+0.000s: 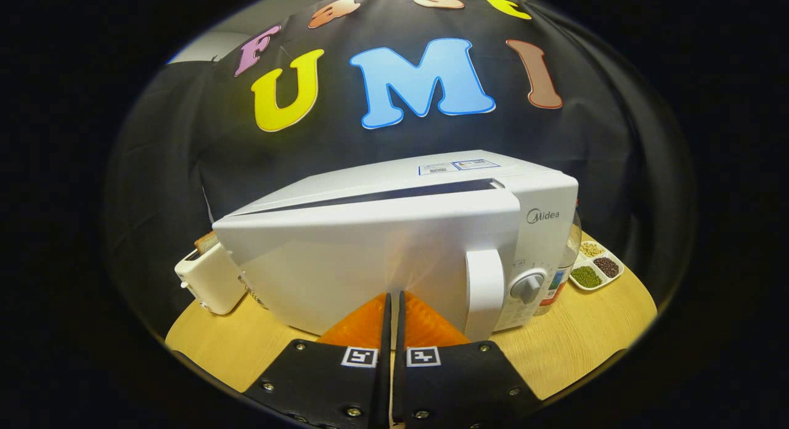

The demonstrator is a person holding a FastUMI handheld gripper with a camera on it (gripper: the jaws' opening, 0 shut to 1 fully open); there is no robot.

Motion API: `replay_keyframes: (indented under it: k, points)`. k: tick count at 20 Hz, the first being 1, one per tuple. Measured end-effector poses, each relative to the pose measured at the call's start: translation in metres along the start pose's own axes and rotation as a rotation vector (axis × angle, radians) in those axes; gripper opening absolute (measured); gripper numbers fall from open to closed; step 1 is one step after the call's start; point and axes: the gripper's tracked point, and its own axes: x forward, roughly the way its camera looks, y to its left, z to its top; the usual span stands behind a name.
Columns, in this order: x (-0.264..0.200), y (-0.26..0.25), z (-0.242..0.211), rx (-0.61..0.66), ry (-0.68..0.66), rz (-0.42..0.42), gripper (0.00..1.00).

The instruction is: Open the microwave, put the food inside, and close the microwave door.

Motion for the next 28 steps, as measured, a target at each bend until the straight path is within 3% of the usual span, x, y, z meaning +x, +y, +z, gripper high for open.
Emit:
replay_keyframes:
  k: [13,17,28]
  points:
    - [0.017,0.001,0.002,-0.106,-0.030,0.005,0.03]
    - [0.015,-0.006,-0.002,-0.149,-0.007,-0.052,0.04]
    - [-0.159,0.024,0.026,-0.111,-0.181,-0.081,0.04]
